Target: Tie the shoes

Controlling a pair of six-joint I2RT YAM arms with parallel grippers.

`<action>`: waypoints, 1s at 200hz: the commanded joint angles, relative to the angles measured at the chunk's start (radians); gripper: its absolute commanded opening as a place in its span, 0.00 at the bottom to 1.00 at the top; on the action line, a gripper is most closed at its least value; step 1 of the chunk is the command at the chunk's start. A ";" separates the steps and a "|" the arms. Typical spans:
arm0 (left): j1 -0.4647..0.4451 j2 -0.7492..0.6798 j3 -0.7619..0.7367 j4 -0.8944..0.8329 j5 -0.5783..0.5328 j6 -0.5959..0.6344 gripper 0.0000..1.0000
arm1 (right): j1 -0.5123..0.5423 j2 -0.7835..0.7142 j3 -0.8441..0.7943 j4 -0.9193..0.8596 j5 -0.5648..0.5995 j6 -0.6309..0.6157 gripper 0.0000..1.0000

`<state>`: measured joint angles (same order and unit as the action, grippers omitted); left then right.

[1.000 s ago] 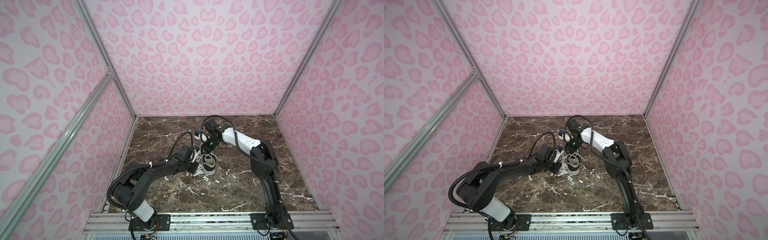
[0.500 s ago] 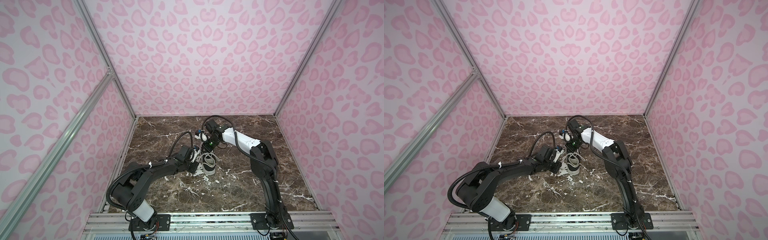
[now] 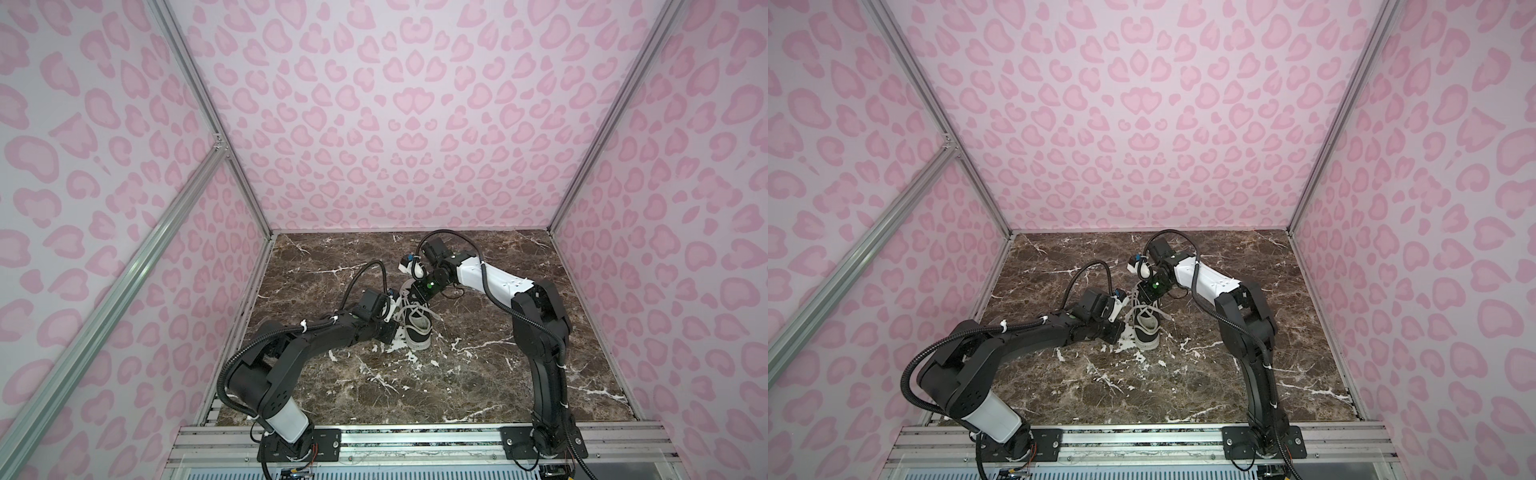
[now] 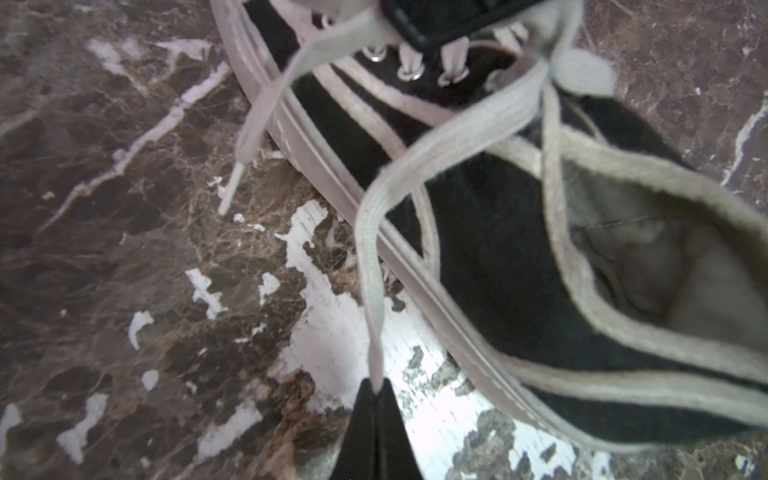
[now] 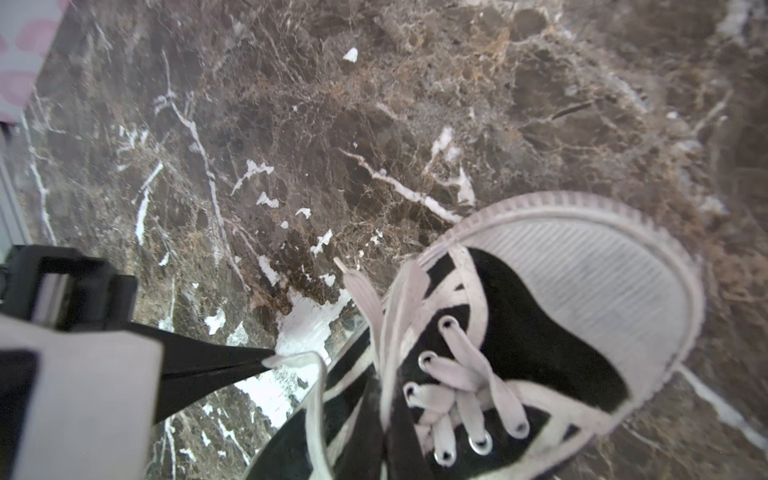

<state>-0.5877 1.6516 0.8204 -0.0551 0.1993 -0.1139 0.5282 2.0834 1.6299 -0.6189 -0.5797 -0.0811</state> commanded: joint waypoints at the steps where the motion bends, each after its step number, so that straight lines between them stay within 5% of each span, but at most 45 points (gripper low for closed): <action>1: 0.015 0.029 0.043 -0.001 0.041 -0.007 0.04 | -0.021 -0.045 -0.082 0.167 -0.112 0.099 0.00; 83: 0.090 0.190 0.246 -0.083 0.150 0.058 0.04 | -0.042 -0.137 -0.282 0.384 -0.268 0.158 0.00; 200: 0.112 0.300 0.477 -0.147 0.214 0.124 0.03 | -0.020 -0.123 -0.259 0.236 -0.289 0.040 0.00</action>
<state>-0.4770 1.9381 1.2575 -0.1879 0.3893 -0.0078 0.5007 1.9491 1.3602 -0.3428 -0.8558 0.0010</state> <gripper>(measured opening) 0.050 0.049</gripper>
